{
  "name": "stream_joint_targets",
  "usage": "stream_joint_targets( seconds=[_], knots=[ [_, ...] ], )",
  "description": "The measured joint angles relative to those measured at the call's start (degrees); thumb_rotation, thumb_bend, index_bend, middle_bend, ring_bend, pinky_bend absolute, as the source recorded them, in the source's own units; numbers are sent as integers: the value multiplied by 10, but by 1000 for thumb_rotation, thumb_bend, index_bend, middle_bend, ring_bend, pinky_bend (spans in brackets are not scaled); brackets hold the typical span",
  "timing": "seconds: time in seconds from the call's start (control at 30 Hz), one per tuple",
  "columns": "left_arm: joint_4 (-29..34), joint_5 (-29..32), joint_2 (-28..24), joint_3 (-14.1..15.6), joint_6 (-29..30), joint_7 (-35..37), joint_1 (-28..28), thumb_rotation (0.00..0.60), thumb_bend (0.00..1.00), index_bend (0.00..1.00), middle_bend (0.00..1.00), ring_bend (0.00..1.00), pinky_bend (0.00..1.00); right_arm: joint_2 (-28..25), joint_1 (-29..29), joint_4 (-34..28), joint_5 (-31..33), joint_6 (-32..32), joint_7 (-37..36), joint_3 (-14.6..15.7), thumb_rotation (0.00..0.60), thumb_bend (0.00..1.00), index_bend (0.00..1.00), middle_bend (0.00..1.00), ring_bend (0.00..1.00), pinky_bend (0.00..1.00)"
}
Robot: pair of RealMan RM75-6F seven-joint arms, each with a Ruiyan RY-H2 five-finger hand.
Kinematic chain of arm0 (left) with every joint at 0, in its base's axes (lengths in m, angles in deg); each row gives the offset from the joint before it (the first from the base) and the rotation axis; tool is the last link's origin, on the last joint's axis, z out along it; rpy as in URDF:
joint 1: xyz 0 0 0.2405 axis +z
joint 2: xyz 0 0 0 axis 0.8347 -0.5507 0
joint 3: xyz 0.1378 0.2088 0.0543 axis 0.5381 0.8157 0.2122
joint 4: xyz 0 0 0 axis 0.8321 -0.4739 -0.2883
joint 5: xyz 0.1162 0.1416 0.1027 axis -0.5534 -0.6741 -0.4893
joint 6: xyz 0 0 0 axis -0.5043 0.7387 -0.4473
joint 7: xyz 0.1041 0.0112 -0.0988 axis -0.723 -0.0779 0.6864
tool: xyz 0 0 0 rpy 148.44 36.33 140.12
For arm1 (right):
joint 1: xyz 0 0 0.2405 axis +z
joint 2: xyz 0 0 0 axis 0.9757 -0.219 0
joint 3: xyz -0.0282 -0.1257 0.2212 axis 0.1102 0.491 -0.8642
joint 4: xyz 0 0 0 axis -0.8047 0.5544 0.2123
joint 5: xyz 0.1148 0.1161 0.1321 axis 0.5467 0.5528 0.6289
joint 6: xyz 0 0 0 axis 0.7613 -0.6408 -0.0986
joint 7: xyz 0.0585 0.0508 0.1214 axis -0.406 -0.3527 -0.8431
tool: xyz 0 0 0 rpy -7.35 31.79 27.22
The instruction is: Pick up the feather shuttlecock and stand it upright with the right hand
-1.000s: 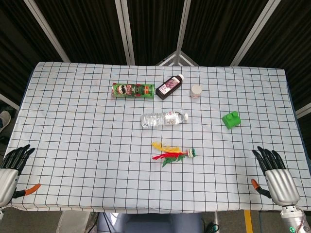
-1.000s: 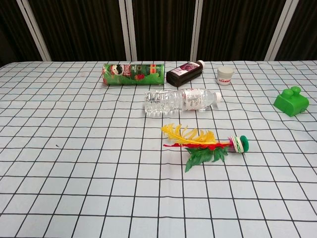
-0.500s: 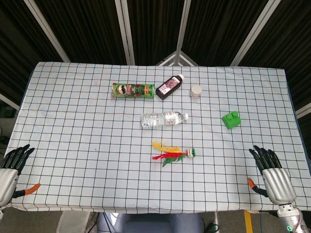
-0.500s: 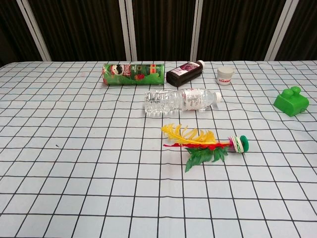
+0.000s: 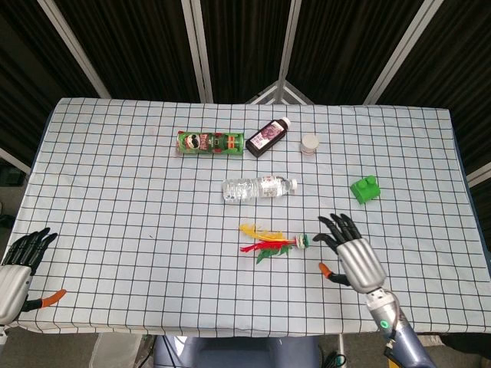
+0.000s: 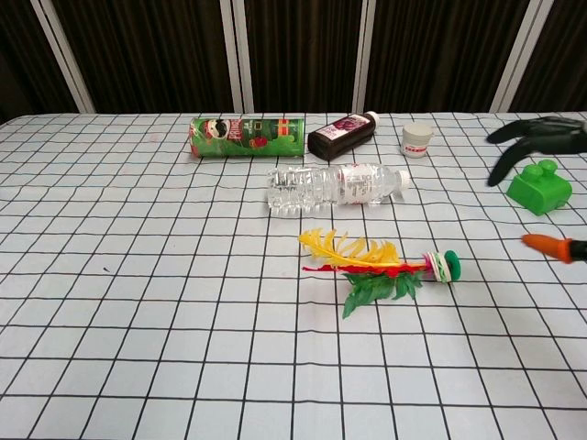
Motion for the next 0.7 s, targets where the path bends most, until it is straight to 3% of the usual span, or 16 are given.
stream_joint_targets(
  seconds=[0.27,0.7],
  knots=[
    [2,4,-2,-1,-6,5,-3,600,0,0,0,0,0,133,55,29,81,61,61,-20,600,364,405,166,0,0],
    [3,5,-5,0,-9,10,-5,600,0,0,0,0,0,257,89,110,122,58,82,-33,600,364,441,190,0,0]
  ],
)
